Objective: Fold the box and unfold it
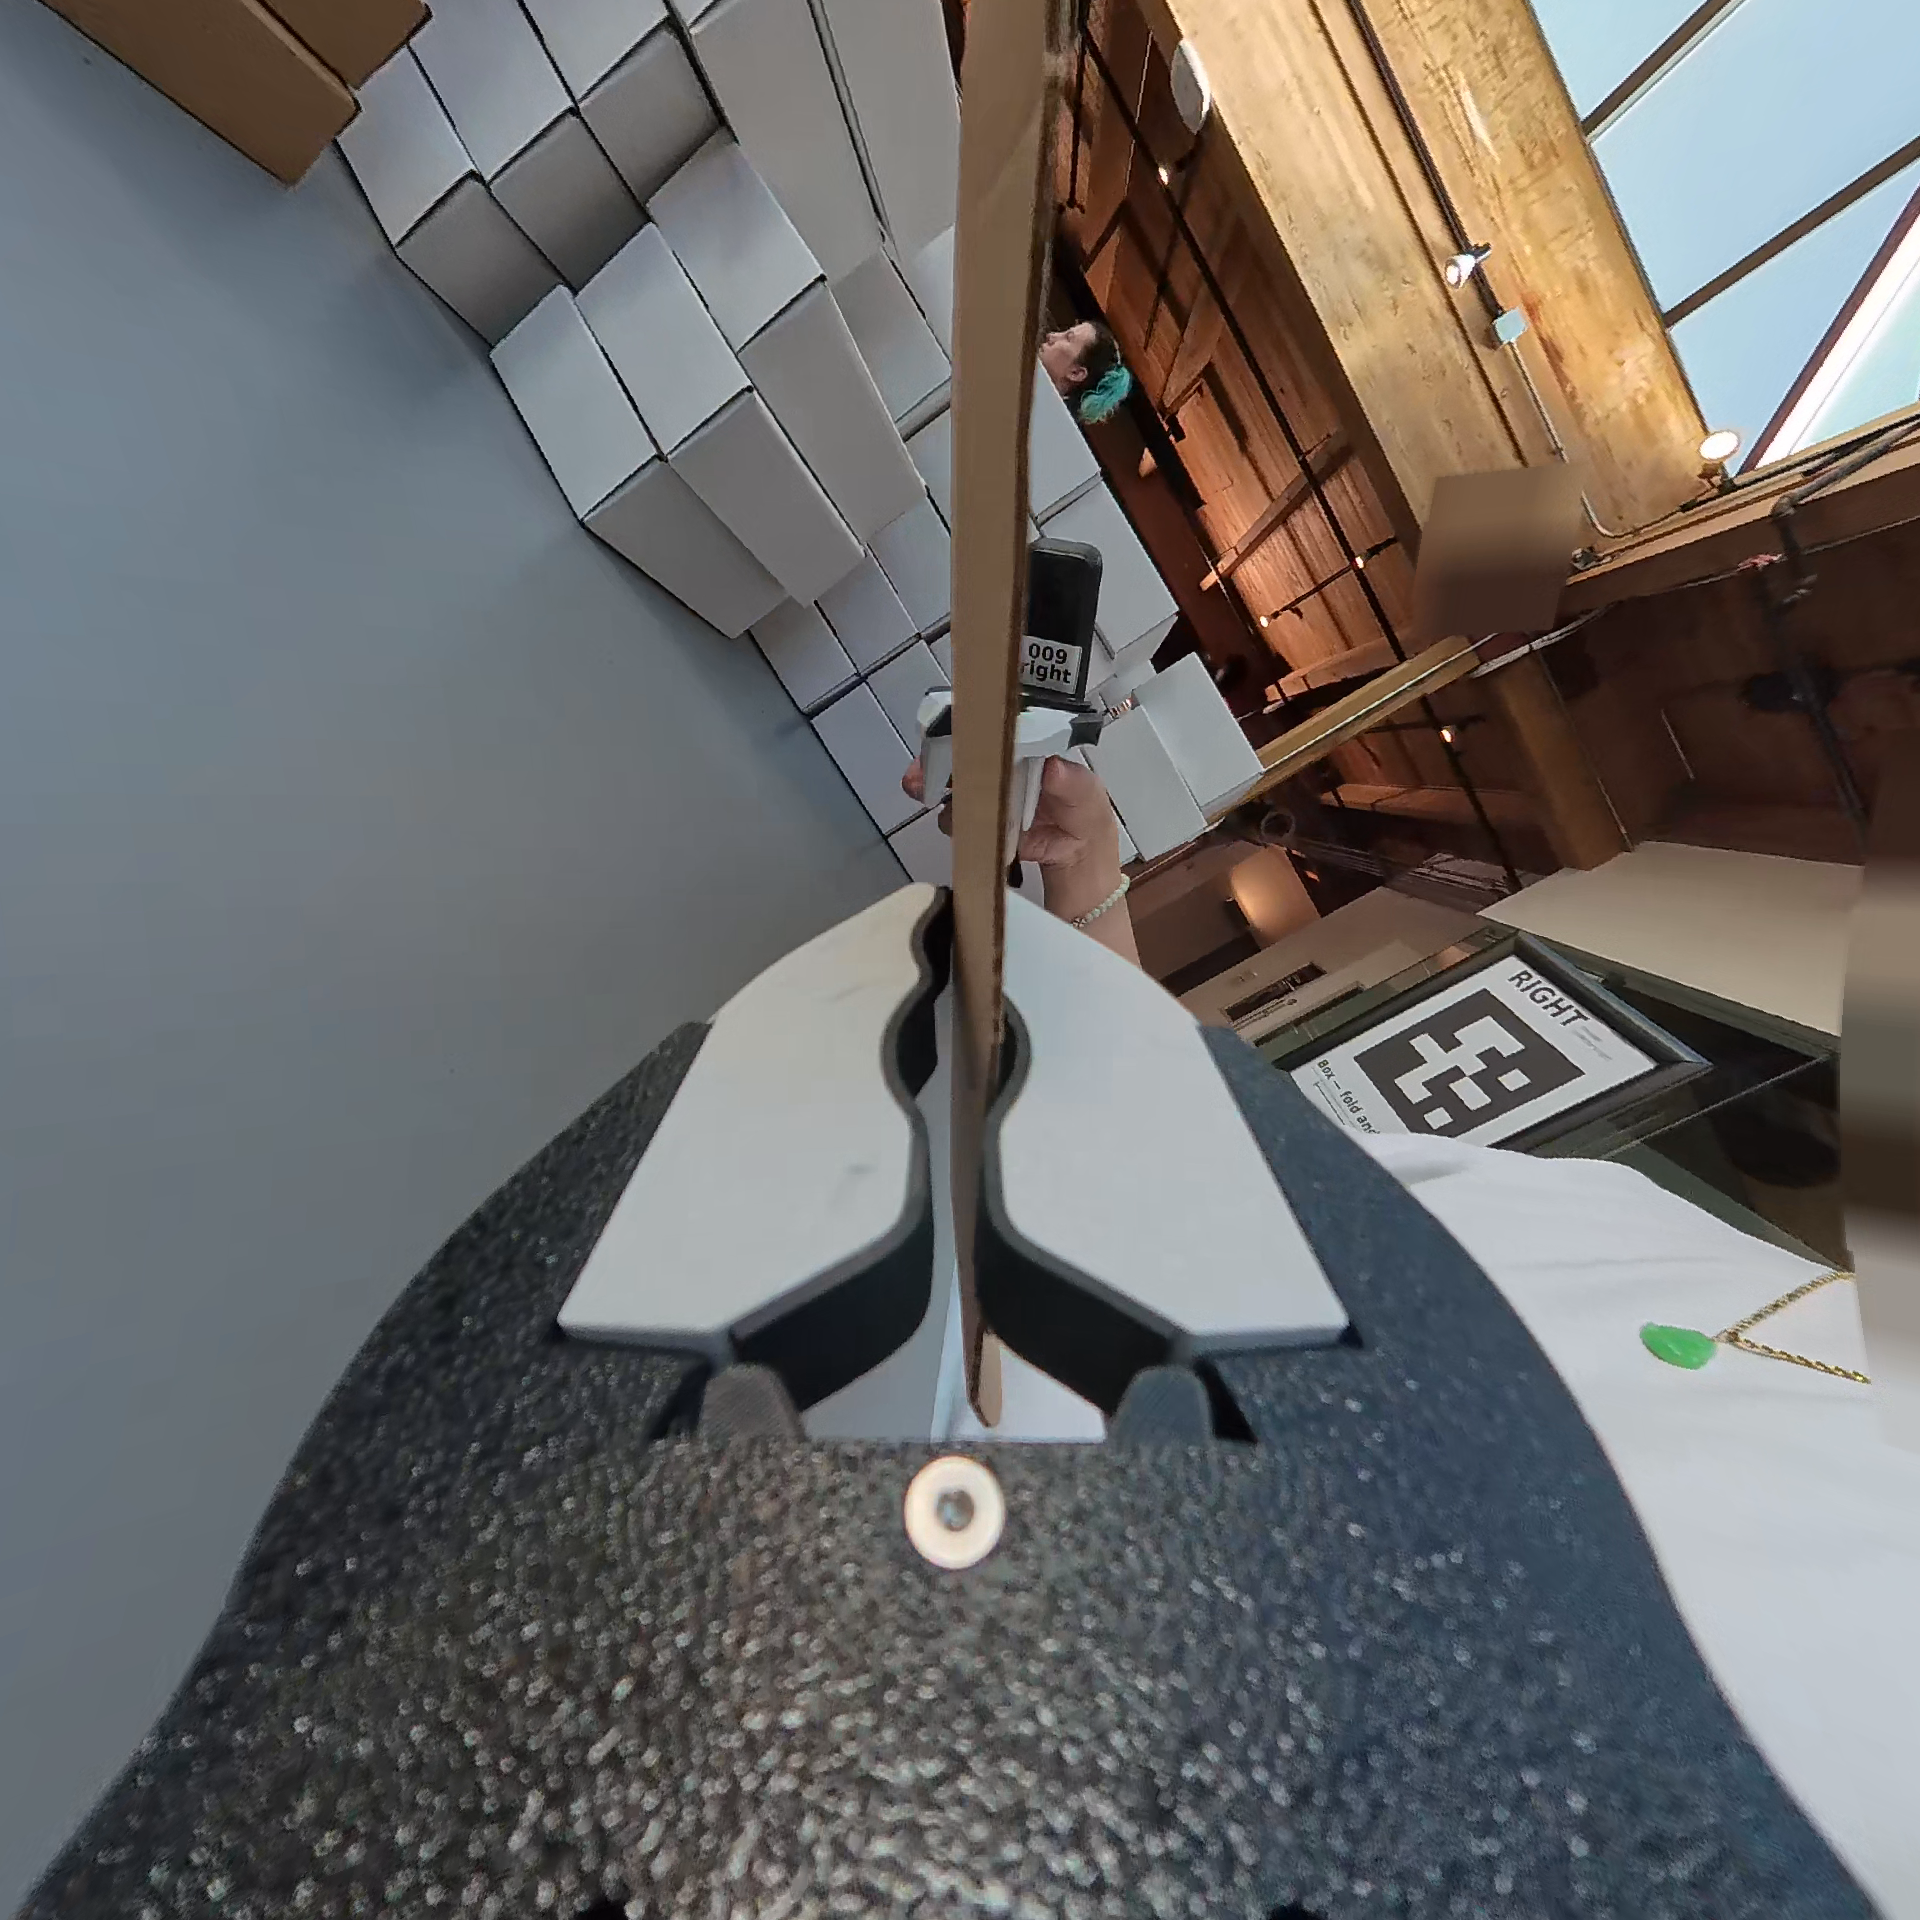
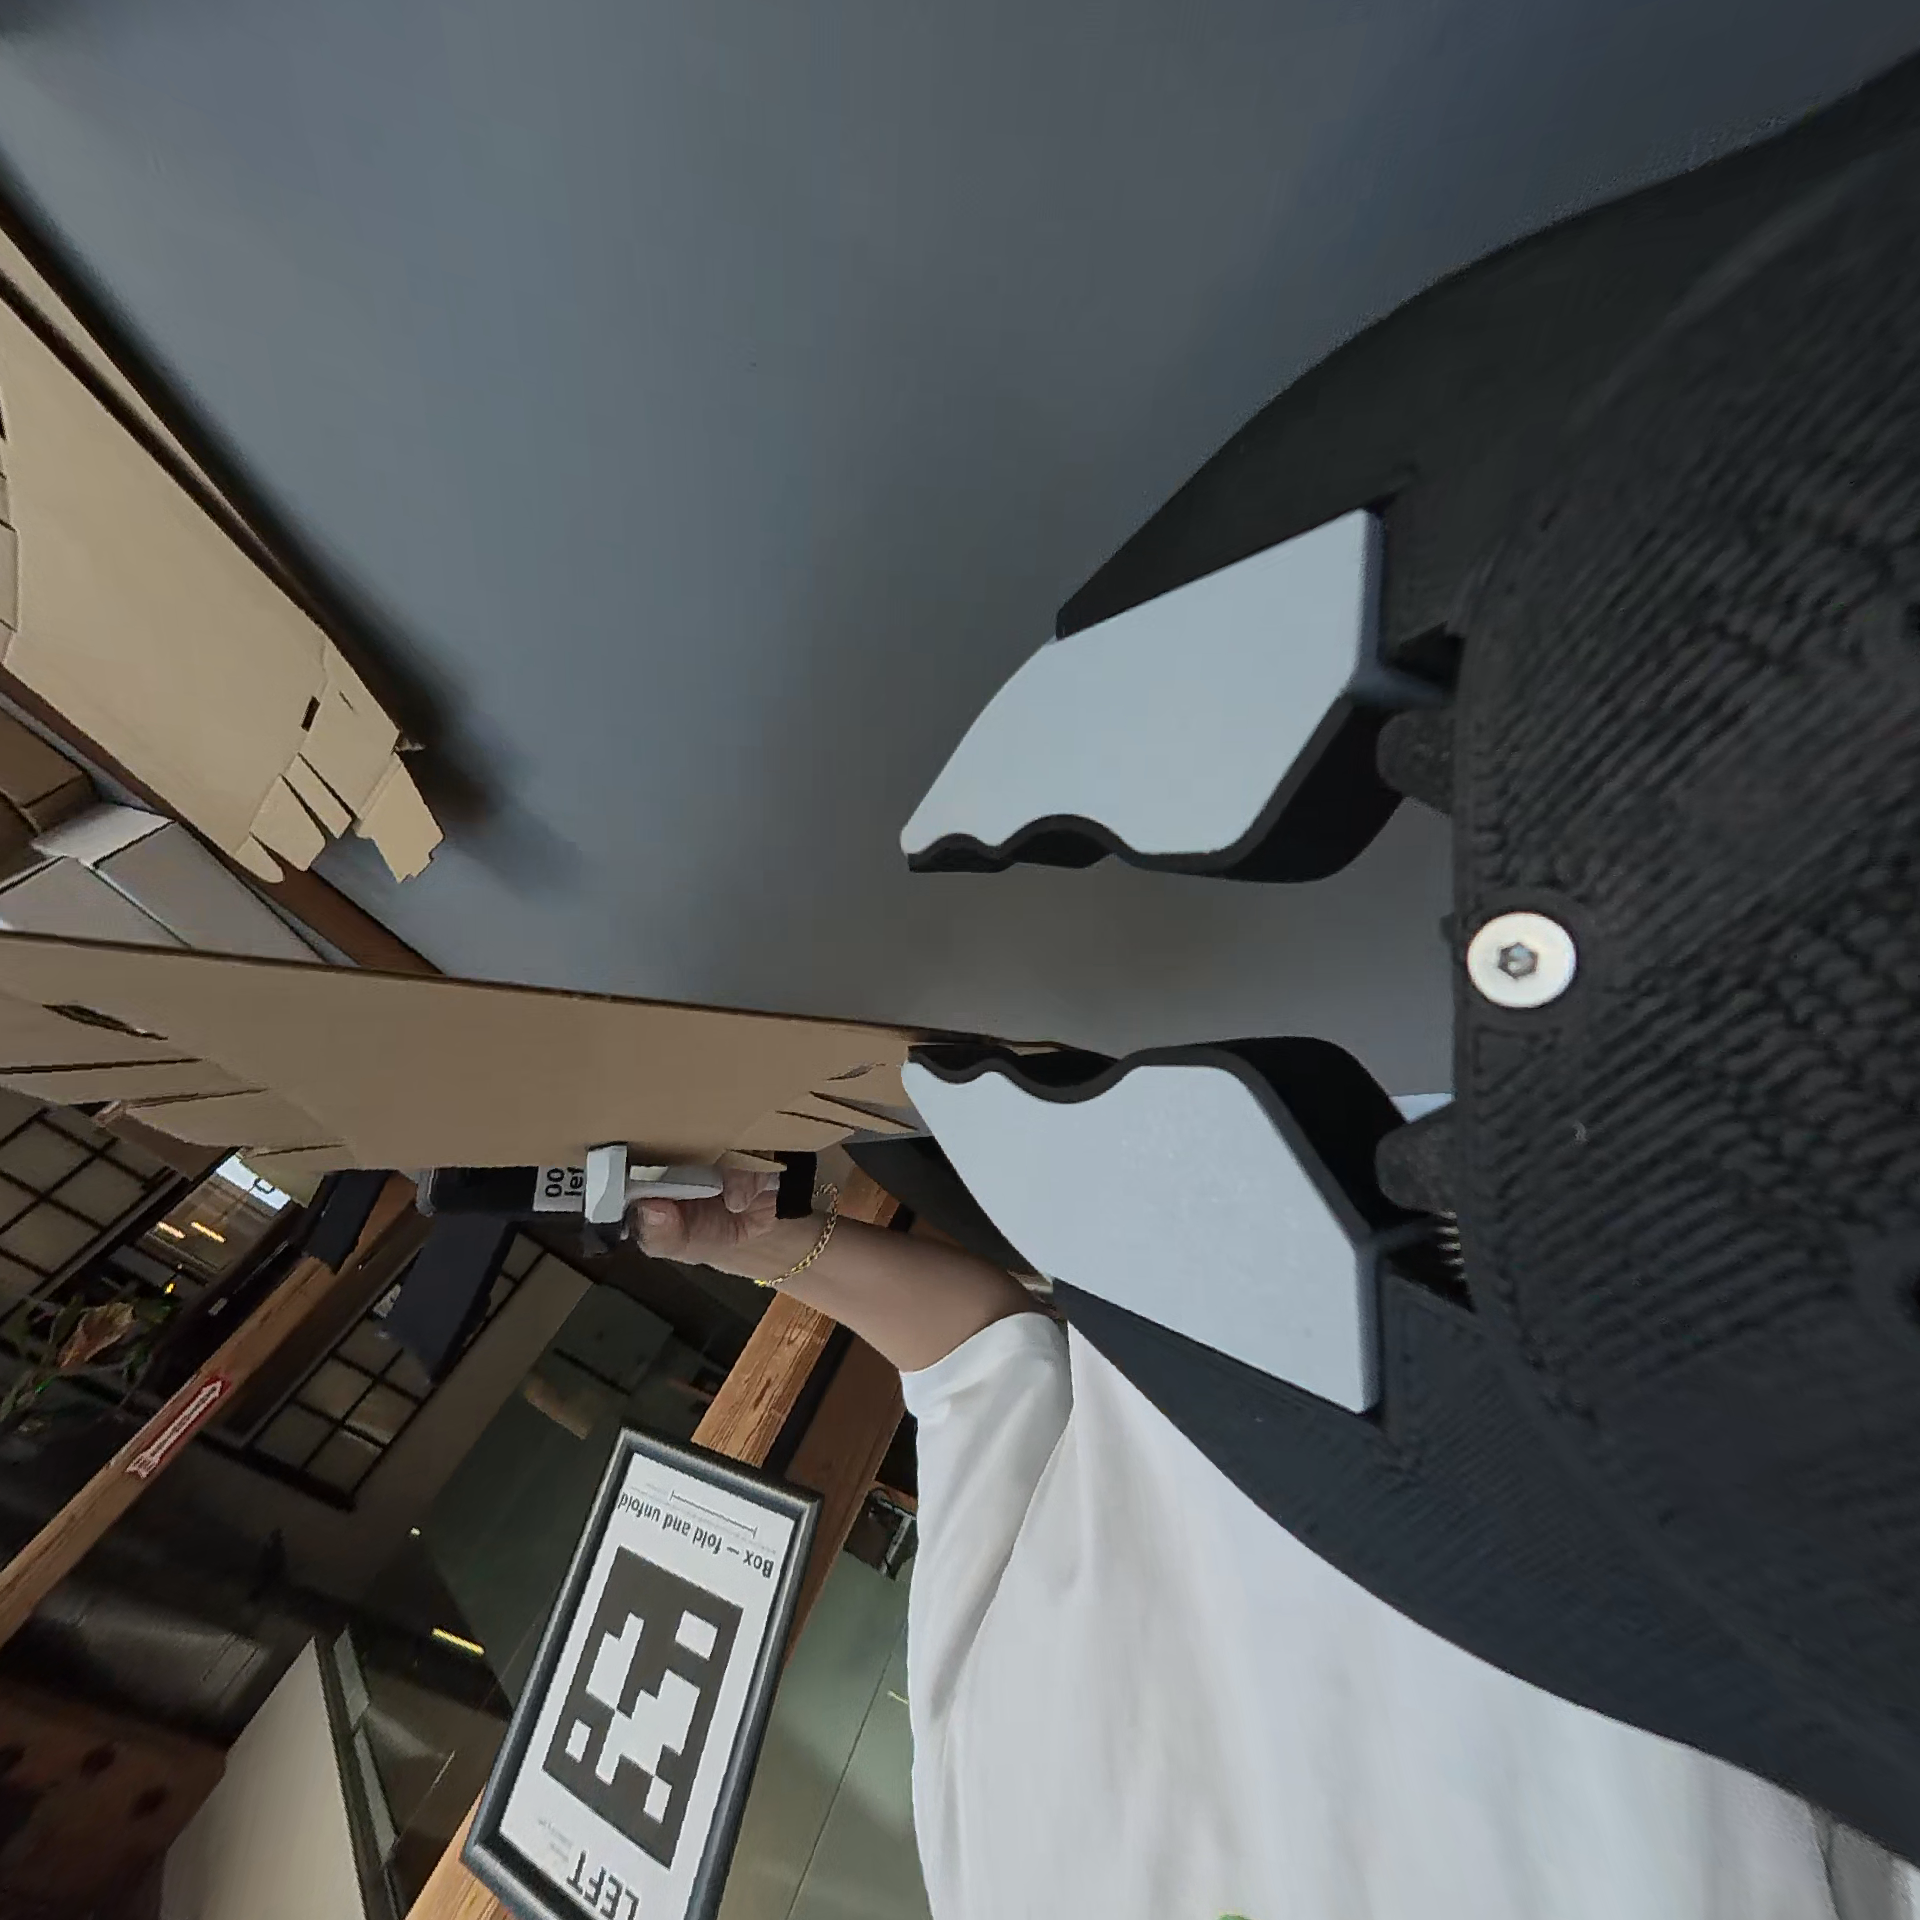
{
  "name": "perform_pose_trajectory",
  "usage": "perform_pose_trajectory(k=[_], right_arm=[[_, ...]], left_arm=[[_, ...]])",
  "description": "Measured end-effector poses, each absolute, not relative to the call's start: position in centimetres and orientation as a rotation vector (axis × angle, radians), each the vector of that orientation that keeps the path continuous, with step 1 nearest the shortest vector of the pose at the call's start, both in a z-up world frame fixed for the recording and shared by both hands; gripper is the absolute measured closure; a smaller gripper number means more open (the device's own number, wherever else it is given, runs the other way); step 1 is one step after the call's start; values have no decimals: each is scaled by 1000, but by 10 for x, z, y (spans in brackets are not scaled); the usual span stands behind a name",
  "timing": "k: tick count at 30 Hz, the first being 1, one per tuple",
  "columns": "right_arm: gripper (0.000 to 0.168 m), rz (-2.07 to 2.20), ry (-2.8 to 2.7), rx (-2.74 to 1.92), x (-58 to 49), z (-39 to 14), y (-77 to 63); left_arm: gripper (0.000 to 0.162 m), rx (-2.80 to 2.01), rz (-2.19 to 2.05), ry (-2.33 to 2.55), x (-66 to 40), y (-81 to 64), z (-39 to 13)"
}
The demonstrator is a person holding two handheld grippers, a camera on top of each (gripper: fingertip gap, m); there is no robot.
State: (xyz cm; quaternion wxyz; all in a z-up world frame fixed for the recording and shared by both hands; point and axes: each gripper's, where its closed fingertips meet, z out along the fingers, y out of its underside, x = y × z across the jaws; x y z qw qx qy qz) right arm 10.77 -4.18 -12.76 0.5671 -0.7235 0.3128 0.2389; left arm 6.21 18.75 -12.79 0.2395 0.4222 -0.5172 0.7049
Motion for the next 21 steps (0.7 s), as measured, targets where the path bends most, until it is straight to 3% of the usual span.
perform_pose_trajectory(k=[5,9,14,21], right_arm=[[165,567,706,-1723,105,-123,-35],[166,564,734,-1777,108,-127,-35],[166,505,741,-2043,114,-138,-50],[166,27,560,-2591,171,-141,-55]], left_arm=[[160,1170,1925,-1425,59,182,-134],[159,1197,1900,-1493,55,182,-142],[111,1421,1896,-1768,63,219,-150],[111,1556,1901,-2266,61,248,-118]])
